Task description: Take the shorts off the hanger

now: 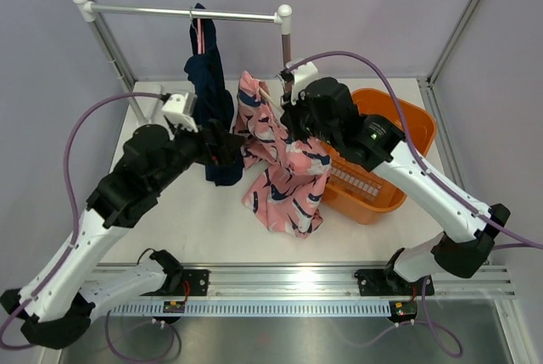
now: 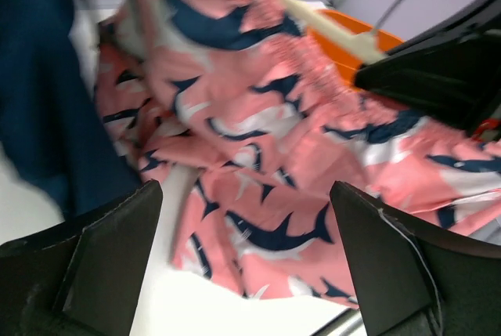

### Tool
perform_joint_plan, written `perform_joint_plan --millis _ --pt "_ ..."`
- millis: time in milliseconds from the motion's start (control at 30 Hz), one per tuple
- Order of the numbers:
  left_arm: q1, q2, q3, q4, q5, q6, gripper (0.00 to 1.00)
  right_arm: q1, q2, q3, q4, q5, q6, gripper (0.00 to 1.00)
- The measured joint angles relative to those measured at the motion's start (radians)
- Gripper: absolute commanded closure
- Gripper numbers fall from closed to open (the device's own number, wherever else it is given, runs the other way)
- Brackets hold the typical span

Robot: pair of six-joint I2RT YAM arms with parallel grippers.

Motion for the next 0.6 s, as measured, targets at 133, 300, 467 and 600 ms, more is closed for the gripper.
perform_joint_plan --millis 133,300,467,600 --pt "-0.189 0.135 0.079 0.027 -0.114 -0.014 0.05 0.01 -0.053 -0.068 0.011 0.006 0.023 1.0" --pt "-0.28 0.264 0.138 0.032 -0.264 -0.076 0.07 0.021 -0.076 -0.11 0.017 0.026 0.04 1.0" --pt "-0.287 0.305 0.139 0.038 -0.377 -0.131 0.1 0.032 -0.097 -0.13 0.018 0.035 0.046 1.0" --pt "-0.287 0.317 0.14 0.057 -0.436 -0.15 0.11 0.034 -0.116 -0.132 0.018 0.051 0.046 1.0"
